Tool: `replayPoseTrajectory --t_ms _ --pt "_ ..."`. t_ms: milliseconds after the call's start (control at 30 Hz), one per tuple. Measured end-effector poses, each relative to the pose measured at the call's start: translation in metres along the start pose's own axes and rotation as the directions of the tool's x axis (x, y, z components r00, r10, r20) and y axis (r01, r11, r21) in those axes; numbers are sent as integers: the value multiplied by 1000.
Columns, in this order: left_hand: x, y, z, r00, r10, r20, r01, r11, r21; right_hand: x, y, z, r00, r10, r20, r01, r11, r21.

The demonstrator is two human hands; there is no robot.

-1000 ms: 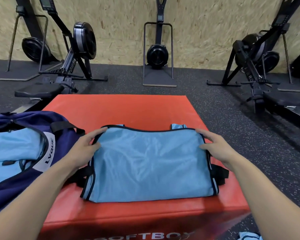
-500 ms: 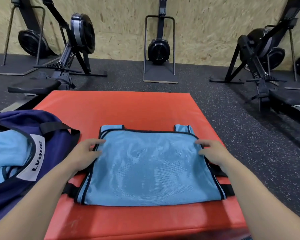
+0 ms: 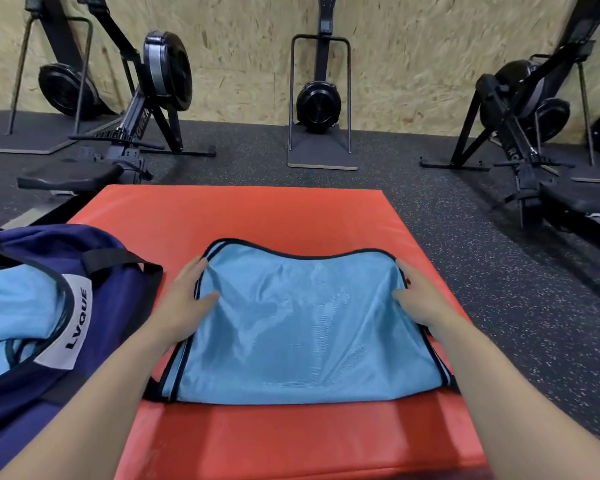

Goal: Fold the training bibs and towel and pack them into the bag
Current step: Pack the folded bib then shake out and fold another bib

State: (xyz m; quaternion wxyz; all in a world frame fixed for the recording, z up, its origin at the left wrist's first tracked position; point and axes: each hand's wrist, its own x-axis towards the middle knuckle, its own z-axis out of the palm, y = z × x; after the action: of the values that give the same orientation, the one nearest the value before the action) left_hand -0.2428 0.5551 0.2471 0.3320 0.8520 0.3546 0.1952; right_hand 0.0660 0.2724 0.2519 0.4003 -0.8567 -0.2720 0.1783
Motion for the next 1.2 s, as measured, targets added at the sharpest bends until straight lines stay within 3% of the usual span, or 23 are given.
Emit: replayPoseTrajectory --t_ms 100,167,267,333,533,733,867,967,1200 --pt "-8 0 20 979 199 -51 -164 906 389 -4 3 27 991 -82 -109 28 904 -428" --pt "-22 13 48 948 313 50 -303 851 428 -23 -20 60 965 -258 -43 197 823 -533" --pt "-41 27 86 917 372 142 -395 807 440 -56 -56 111 900 -375 220 432 708 -558" --pt "-48 24 91 940 300 165 -342 820 459 -65 -53 126 889 -350 295 458 663 -593" --pt "-46 3 67 982 166 89 -188 854 486 -51 -13 96 944 -273 185 327 707 -627" --pt "-42 -14 42 980 186 77 -196 802 564 -43 11 51 983 -185 6 135 693 -708" --pt "-62 12 66 959 265 99 -278 826 491 -70 -17 82 927 -324 186 369 714 -595" --pt "-84 20 86 933 319 168 -360 803 476 -95 -22 110 854 -404 328 520 657 -547" --pt "-76 -16 51 952 271 139 -300 756 582 -75 4 74 946 -274 171 318 701 -638"
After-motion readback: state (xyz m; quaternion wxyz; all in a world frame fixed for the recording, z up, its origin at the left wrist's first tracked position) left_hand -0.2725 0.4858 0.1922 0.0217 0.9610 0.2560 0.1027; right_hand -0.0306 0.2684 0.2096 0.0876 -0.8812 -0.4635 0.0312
